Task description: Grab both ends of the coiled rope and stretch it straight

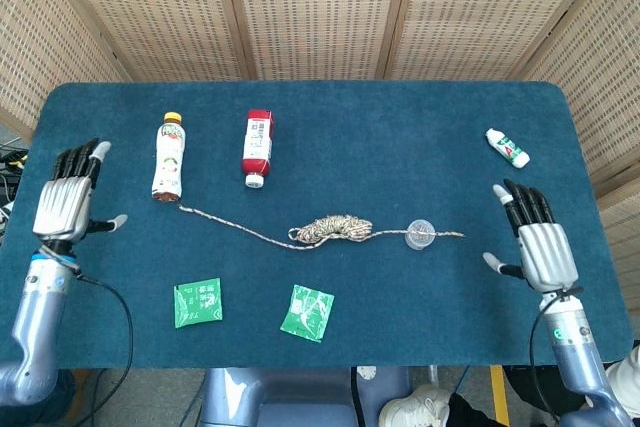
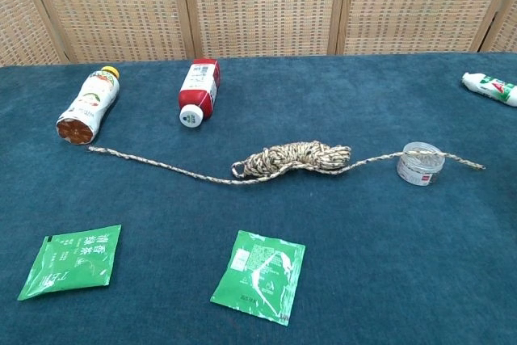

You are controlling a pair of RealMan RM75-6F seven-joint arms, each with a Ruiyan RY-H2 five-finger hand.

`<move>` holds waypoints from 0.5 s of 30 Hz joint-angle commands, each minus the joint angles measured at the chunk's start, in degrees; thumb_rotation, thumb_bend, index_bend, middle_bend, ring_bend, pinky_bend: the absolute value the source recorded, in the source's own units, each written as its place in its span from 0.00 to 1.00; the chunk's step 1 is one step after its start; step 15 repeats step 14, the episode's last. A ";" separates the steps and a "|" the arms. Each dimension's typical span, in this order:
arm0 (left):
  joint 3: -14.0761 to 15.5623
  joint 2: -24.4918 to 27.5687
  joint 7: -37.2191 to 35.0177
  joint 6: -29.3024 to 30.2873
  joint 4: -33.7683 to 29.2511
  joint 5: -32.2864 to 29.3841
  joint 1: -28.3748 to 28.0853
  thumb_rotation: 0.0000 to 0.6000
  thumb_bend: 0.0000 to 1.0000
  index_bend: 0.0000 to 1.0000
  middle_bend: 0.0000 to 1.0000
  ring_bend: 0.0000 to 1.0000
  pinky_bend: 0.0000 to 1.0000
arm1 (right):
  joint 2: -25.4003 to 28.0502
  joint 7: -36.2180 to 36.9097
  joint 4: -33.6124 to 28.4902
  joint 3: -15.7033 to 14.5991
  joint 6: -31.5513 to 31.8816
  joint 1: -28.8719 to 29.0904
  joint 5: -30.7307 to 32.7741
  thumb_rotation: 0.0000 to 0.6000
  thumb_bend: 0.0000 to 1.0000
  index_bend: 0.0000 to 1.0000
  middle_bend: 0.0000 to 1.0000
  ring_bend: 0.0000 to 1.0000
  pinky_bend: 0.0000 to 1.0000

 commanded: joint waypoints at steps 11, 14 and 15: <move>11.80 2.12 -7.36 11.59 1.08 15.62 14.08 1.00 0.00 0.00 0.00 0.00 0.00 | 0.80 -7.68 -4.06 -4.71 8.45 -7.48 -5.08 1.00 0.00 0.00 0.00 0.00 0.00; 12.21 1.16 -9.98 12.12 4.00 17.71 14.95 1.00 0.00 0.00 0.00 0.00 0.00 | 1.31 -8.72 -4.63 -5.05 8.09 -8.06 -5.06 1.00 0.00 0.00 0.00 0.00 0.00; 12.21 1.16 -9.98 12.12 4.00 17.71 14.95 1.00 0.00 0.00 0.00 0.00 0.00 | 1.31 -8.72 -4.63 -5.05 8.09 -8.06 -5.06 1.00 0.00 0.00 0.00 0.00 0.00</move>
